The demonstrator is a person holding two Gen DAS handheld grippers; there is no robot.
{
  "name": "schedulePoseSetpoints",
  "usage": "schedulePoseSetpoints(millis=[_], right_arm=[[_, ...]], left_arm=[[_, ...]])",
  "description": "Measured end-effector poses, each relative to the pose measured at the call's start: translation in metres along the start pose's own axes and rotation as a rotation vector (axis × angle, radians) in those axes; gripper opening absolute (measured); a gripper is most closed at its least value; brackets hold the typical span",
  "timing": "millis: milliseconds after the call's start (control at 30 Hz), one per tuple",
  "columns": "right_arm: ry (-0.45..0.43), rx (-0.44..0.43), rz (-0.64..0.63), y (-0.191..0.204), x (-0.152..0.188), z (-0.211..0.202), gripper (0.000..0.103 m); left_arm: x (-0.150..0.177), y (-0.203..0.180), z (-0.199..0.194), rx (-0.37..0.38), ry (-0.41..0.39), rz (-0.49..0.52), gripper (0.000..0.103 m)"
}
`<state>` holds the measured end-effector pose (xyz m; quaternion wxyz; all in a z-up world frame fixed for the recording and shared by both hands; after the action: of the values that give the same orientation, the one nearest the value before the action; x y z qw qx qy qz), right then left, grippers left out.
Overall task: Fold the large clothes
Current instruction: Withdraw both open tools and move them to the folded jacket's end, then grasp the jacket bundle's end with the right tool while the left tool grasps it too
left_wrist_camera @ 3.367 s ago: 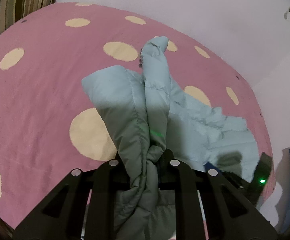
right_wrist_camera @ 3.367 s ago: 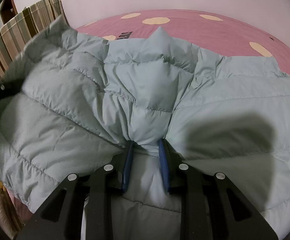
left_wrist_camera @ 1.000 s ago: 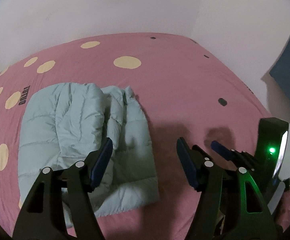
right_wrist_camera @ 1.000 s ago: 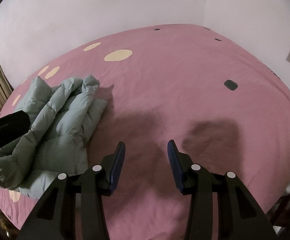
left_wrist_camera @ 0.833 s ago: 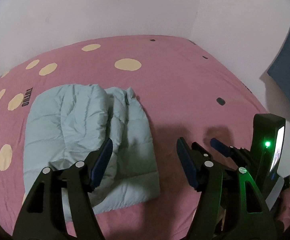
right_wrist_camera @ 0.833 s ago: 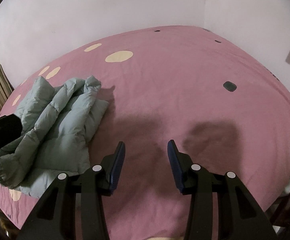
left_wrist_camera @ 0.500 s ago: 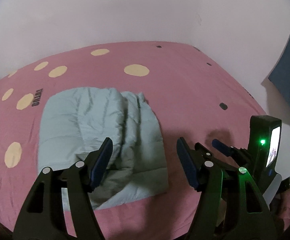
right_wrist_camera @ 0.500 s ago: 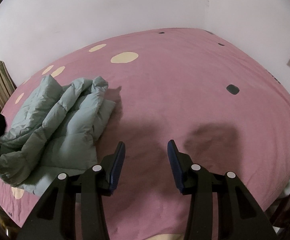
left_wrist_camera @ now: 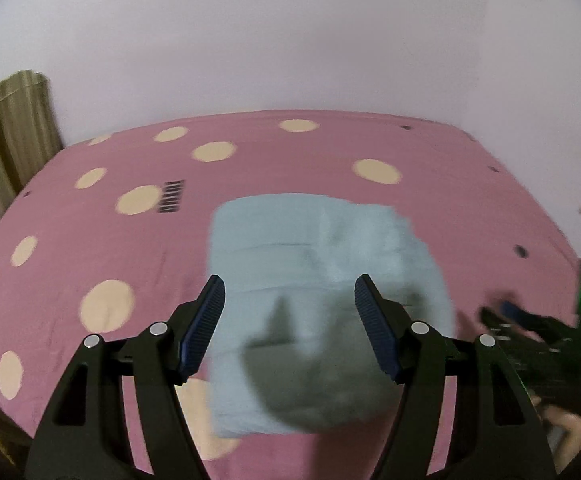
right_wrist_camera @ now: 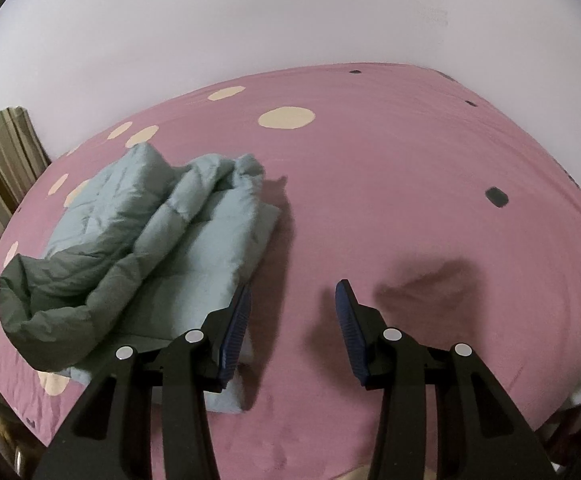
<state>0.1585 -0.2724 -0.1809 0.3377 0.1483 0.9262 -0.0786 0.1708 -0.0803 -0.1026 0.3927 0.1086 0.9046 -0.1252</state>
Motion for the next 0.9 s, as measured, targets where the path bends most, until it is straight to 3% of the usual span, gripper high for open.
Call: schedulePoseSetpoints(millis=[133, 267, 333, 467, 733, 900], right_arm=[[-0.006, -0.009, -0.031, 0.018, -0.006, -0.001, 0.045], [0.003, -0.047, -0.034, 0.037, -0.016, -0.004, 0.045], [0.005, -0.068, -0.031, 0.046, -0.022, -0.006, 0.045], [-0.001, -0.126, -0.021, 0.072, -0.038, -0.01, 0.062], [0.019, -0.142, -0.049, 0.111, -0.055, 0.009, 0.063], [0.059, -0.141, -0.041, 0.119, -0.063, 0.028, 0.063]], left_arm=[[0.004, 0.044, 0.012, -0.085, 0.016, -0.028, 0.071], [0.012, 0.082, 0.026, -0.109, 0.054, -0.067, 0.071], [0.016, 0.096, 0.031, -0.105, 0.067, -0.094, 0.071], [0.025, 0.114, 0.041, -0.074, 0.087, -0.147, 0.071], [0.03, 0.125, 0.058, -0.049, 0.103, -0.167, 0.071], [0.022, 0.13, 0.078, 0.006, 0.108, -0.191, 0.071]])
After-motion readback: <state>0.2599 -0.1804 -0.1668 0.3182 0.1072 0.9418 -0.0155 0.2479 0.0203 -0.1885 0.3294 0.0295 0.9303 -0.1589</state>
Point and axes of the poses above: each gripper's, at about its wrist camera, not at the fingertips, and z roughly the way its jaws point, y to its left, x to its underside, the point moved 6 cm from there along z, roughly the way its jaws point, and after that the axes turned 13 degrees about x, right-handed, at the moved point
